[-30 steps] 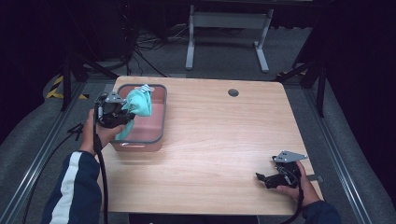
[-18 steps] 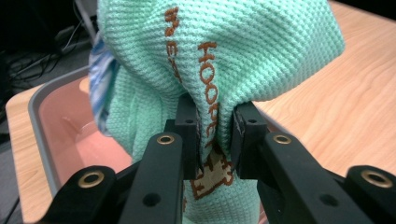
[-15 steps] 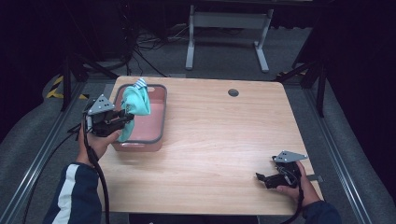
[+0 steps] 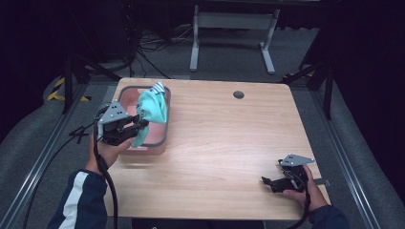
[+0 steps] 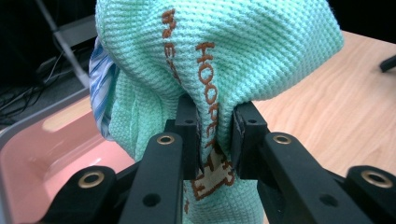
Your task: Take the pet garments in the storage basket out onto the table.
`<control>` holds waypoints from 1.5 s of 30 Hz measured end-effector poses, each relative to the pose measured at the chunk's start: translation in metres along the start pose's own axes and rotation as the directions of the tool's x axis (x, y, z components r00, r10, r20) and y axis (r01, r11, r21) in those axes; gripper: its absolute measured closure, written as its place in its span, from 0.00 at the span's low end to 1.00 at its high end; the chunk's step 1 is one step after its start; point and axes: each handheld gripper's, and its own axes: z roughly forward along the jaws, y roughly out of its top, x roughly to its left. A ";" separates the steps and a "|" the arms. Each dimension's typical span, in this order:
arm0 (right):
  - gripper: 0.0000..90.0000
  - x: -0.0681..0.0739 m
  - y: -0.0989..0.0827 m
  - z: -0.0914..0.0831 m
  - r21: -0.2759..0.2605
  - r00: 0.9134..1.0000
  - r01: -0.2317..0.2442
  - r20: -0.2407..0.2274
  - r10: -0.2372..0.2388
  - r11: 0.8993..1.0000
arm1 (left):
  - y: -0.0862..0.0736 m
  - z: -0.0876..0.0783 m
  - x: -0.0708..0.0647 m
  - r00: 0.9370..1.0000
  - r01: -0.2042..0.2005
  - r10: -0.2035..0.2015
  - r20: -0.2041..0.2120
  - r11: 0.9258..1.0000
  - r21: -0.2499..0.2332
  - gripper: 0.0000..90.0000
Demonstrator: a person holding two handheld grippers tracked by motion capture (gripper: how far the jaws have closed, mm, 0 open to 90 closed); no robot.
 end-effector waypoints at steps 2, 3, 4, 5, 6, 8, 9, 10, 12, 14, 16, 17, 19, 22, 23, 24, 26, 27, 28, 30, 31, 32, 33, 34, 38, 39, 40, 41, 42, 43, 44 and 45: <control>0.01 0.000 0.000 0.000 0.000 1.000 0.000 0.000 0.000 1.000 | 0.004 0.001 -0.005 1.000 -0.013 0.013 0.008 1.000 -0.006 0.84; 0.01 0.000 0.000 0.000 0.000 1.000 0.000 0.000 0.000 1.000 | 0.004 0.001 -0.005 1.000 -0.013 0.013 0.008 1.000 -0.006 0.84; 0.01 0.000 0.000 0.000 0.000 1.000 -0.001 -0.001 0.001 1.000 | 0.008 0.002 -0.011 0.999 -0.032 0.032 0.019 0.999 -0.012 0.84; 0.01 0.000 0.000 0.000 0.000 1.000 -0.001 -0.001 0.001 1.000 | 0.008 0.002 -0.011 0.999 -0.032 0.032 0.019 0.999 -0.012 0.84; 0.01 0.000 0.000 0.000 0.000 1.000 -0.001 0.000 0.001 1.000 | 0.012 0.004 -0.018 0.998 -0.051 0.051 0.031 0.999 -0.014 0.84; 0.01 0.000 0.000 0.000 0.000 1.000 -0.001 -0.001 0.001 1.000 | 0.016 0.007 -0.024 0.997 -0.066 0.066 0.046 0.998 -0.013 0.84; 0.01 0.000 0.000 0.000 0.000 1.000 0.000 0.000 0.000 1.000 | 0.018 0.008 -0.028 0.996 -0.075 0.076 0.050 0.997 -0.012 0.84; 0.01 0.000 0.000 0.000 0.000 1.000 0.000 0.000 0.000 1.000 | 0.018 0.008 -0.028 0.996 -0.075 0.076 0.050 0.997 -0.012 0.84; 0.01 0.000 0.000 0.000 -0.001 1.000 -0.001 0.000 0.001 1.000 | 0.024 0.014 -0.037 0.992 -0.098 0.099 0.073 0.995 -0.011 0.84; 0.01 0.000 0.000 0.000 0.000 1.000 0.000 0.000 0.000 1.000 | 0.027 0.018 -0.042 0.990 -0.112 0.112 0.087 0.994 -0.007 0.84; 0.01 0.000 0.000 0.000 0.000 1.000 0.000 0.000 0.000 1.000 | 0.030 0.021 -0.046 0.989 -0.116 0.117 0.095 0.993 -0.009 0.84; 0.01 0.000 0.000 0.000 0.000 1.000 -0.001 0.000 0.001 1.000 | 0.034 0.027 -0.053 0.984 -0.133 0.132 0.117 0.991 -0.003 0.84; 0.01 0.000 0.000 0.000 0.000 1.000 0.000 0.000 0.000 1.000 | 0.037 0.030 -0.056 0.981 -0.149 0.148 0.124 0.989 -0.001 0.84; 0.01 0.000 0.000 0.000 0.000 1.000 0.000 0.000 0.000 1.000 | 0.044 0.042 -0.070 0.970 -0.194 0.189 0.154 0.981 0.016 0.84; 0.01 0.000 0.000 0.000 0.000 1.000 0.000 0.000 0.000 1.000 | 0.044 0.042 -0.070 0.970 -0.194 0.189 0.154 0.981 0.016 0.84; 0.01 0.000 0.000 0.000 0.000 1.000 0.000 0.000 0.000 1.000 | 0.046 0.050 -0.077 0.964 -0.206 0.198 0.176 0.978 0.026 0.84; 0.01 0.000 0.000 0.000 0.000 1.000 0.001 0.000 -0.001 1.000 | 0.047 0.056 -0.082 0.959 -0.221 0.210 0.191 0.975 0.033 0.84; 0.01 0.000 0.000 0.000 0.001 1.000 0.000 0.000 0.000 1.000 | 0.048 0.061 -0.086 0.957 -0.222 0.210 0.200 0.974 0.041 0.84; 0.01 0.000 0.000 0.000 0.001 1.000 0.000 0.000 0.000 1.000 | 0.048 0.068 -0.090 0.952 -0.240 0.223 0.210 0.969 0.056 0.84; 0.01 0.000 0.000 0.000 0.001 1.000 -0.001 0.000 0.001 1.000 | 0.047 0.081 -0.097 0.945 -0.258 0.234 0.228 0.963 0.079 0.84; 0.01 0.000 0.000 0.000 0.001 1.000 -0.001 0.000 0.001 1.000 | 0.046 0.085 -0.100 0.943 -0.269 0.242 0.228 0.958 0.096 0.84; 0.01 0.000 0.000 0.000 0.001 1.000 -0.001 0.000 0.001 1.000 | 0.046 0.085 -0.100 0.943 -0.269 0.242 0.228 0.958 0.096 0.84; 0.01 0.000 0.000 0.000 0.002 1.000 -0.001 0.000 0.001 1.000 | 0.045 0.092 -0.102 0.939 -0.275 0.245 0.242 0.956 0.101 0.84; 0.01 0.000 0.000 0.000 0.001 1.000 -0.001 0.000 0.001 1.000 | 0.044 0.096 -0.104 0.938 -0.274 0.240 0.249 0.955 0.113 0.84; 0.01 0.000 0.000 0.000 0.001 1.000 -0.002 -0.001 0.002 1.000 | 0.039 0.117 -0.113 0.930 -0.296 0.247 0.272 0.942 0.158 0.84; 0.01 0.000 0.000 0.000 0.002 1.000 -0.002 -0.001 0.002 1.000 | 0.037 0.122 -0.115 0.931 -0.300 0.250 0.266 0.939 0.166 0.84; 0.01 0.000 0.000 0.000 0.002 1.000 -0.002 -0.001 0.002 1.000 | 0.035 0.127 -0.116 0.931 -0.302 0.248 0.269 0.935 0.184 0.84; 0.01 0.000 0.000 0.000 0.001 1.000 0.000 -0.001 0.000 1.000 | 0.034 0.130 -0.116 0.929 -0.304 0.246 0.275 0.933 0.191 0.84; 0.01 0.000 0.000 0.000 0.001 1.000 -0.001 -0.001 0.001 1.000 | 0.032 0.135 -0.117 0.929 -0.307 0.245 0.278 0.929 0.205 0.84; 0.01 0.000 0.000 0.000 0.001 1.000 -0.001 -0.001 0.001 1.000 | 0.030 0.139 -0.118 0.930 -0.309 0.245 0.275 0.926 0.218 0.84; 0.01 0.000 0.000 0.000 0.001 1.000 -0.001 -0.001 0.001 1.000 | 0.030 0.139 -0.118 0.930 -0.309 0.245 0.275 0.926 0.218 0.84; 0.01 0.000 0.000 0.000 0.001 1.000 0.000 -0.001 0.000 1.000 | 0.026 0.146 -0.117 0.931 -0.304 0.235 0.281 0.923 0.235 0.84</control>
